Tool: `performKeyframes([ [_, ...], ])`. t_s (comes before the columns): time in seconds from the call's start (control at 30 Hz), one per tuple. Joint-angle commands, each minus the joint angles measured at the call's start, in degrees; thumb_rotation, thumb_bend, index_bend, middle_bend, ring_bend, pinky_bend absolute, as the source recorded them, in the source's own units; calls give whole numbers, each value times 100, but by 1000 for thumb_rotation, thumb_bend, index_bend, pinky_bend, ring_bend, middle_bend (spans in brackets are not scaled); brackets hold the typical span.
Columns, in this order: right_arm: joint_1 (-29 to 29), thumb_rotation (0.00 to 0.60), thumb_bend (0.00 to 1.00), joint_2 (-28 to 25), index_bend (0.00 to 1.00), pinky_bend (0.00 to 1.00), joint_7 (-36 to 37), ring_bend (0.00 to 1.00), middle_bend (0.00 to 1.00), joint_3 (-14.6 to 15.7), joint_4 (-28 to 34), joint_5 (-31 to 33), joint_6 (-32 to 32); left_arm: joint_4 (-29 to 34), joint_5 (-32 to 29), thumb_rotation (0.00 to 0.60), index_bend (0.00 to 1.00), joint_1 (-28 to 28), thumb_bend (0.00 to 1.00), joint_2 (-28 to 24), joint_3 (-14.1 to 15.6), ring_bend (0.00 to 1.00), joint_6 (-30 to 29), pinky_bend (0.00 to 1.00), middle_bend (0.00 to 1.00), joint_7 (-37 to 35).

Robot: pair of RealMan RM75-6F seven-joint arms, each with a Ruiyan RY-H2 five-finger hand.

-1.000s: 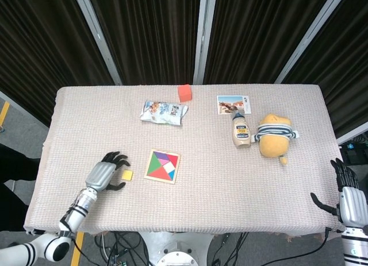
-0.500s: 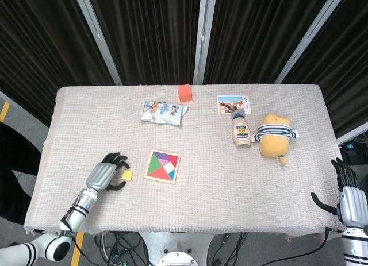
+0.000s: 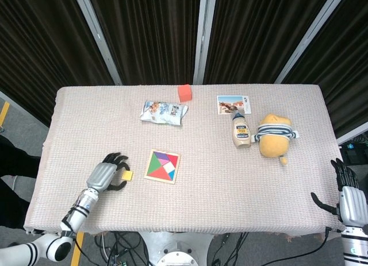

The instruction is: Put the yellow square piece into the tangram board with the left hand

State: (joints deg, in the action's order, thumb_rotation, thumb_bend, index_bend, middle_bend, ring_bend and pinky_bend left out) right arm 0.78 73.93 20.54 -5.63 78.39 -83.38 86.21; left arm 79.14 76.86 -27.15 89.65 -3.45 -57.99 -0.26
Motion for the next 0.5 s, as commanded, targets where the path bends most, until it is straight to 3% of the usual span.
performKeyframes([
  [0.03, 1, 600, 129, 1, 0, 0, 6, 0, 0, 5, -6, 4, -10, 18, 6, 600, 392, 2, 317, -4, -1, 0, -24, 40, 148, 2],
  [0.5, 3, 600, 129, -7, 0, 0, 24, 0, 0, 1, -9, 14, -27, 208, -121, 600, 455, -15, 331, -58, -58, 0, -78, 42, 155, 235],
])
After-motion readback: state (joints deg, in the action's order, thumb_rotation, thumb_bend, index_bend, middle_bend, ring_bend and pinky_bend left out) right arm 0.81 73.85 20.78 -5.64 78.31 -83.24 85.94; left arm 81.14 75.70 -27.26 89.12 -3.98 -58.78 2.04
